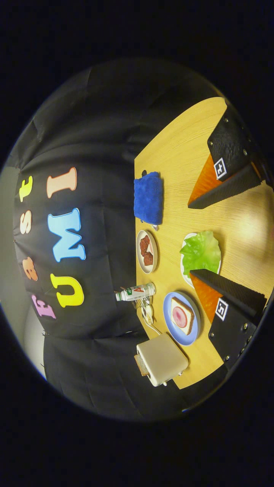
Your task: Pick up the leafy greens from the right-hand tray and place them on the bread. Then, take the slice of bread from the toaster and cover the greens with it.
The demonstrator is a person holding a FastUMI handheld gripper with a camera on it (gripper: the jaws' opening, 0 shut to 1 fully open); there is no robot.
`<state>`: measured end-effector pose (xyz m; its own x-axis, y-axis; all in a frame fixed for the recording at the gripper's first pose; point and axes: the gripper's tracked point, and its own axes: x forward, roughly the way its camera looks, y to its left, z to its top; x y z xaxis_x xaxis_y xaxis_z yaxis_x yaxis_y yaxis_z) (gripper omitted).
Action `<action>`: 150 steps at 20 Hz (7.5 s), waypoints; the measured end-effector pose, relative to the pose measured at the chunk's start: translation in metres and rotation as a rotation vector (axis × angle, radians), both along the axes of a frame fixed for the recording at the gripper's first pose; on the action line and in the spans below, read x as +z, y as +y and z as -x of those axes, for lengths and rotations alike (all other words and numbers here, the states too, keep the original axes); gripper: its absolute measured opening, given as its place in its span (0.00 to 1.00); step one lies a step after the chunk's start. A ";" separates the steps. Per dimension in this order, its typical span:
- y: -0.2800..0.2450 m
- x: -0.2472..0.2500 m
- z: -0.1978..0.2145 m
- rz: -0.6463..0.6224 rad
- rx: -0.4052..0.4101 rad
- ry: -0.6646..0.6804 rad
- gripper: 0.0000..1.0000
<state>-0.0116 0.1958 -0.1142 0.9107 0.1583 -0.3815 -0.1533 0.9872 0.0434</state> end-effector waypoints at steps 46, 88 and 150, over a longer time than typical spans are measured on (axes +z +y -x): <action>0.059 0.000 -0.035 0.090 0.017 0.041 0.01; 0.242 -0.042 -0.072 0.066 0.197 0.120 0.02; 0.486 0.065 -0.025 -0.042 0.271 -0.232 0.37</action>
